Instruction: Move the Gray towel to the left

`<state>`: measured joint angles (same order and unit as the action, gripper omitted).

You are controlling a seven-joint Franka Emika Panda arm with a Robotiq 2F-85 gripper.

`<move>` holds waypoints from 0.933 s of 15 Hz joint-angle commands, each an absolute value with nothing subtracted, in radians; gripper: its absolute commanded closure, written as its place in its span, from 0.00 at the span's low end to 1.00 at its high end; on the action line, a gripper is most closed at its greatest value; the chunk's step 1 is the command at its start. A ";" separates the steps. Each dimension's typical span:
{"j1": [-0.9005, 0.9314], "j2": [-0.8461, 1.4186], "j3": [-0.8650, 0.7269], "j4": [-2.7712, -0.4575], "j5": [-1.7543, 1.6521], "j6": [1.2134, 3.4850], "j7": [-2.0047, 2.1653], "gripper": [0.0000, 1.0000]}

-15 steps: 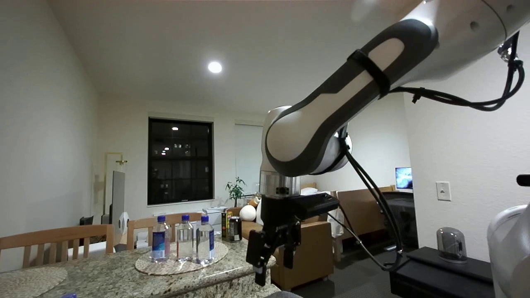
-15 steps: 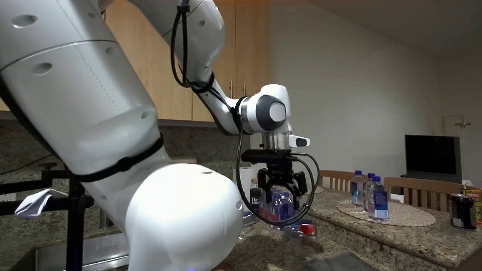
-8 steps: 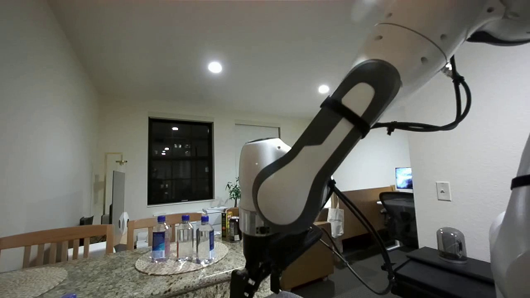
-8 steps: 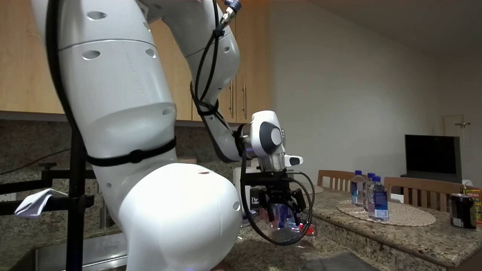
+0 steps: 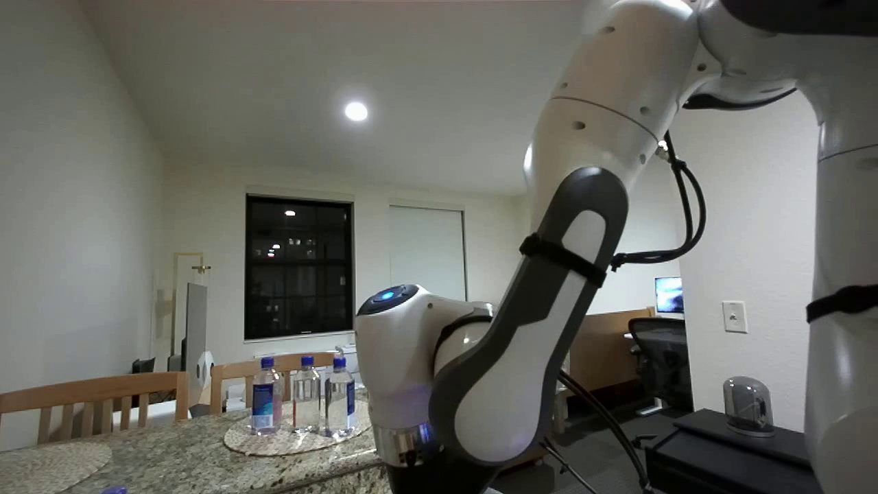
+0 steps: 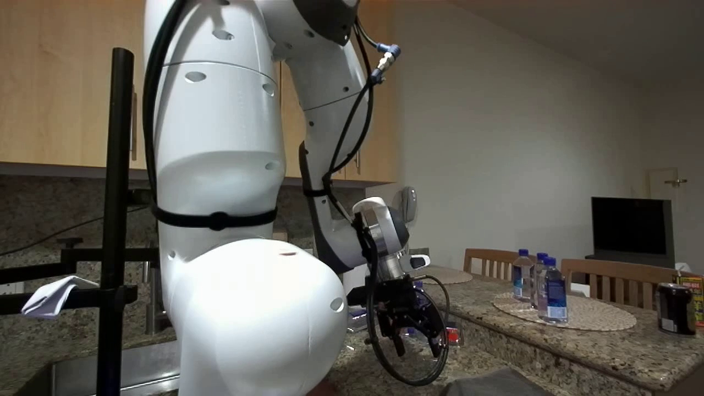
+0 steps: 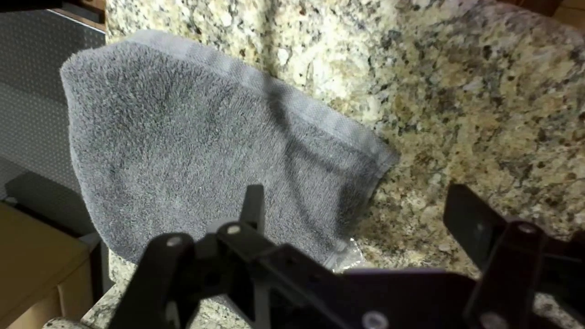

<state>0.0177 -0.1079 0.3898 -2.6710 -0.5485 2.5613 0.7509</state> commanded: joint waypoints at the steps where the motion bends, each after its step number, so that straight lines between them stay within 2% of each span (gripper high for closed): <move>1: 0.007 -0.007 0.413 -2.609 -0.657 2.597 0.941 0.00; 14: 0.070 0.249 0.356 -2.451 -1.198 2.564 1.477 0.00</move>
<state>0.0448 0.1945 0.3776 -2.4898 -1.0790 2.5754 1.3684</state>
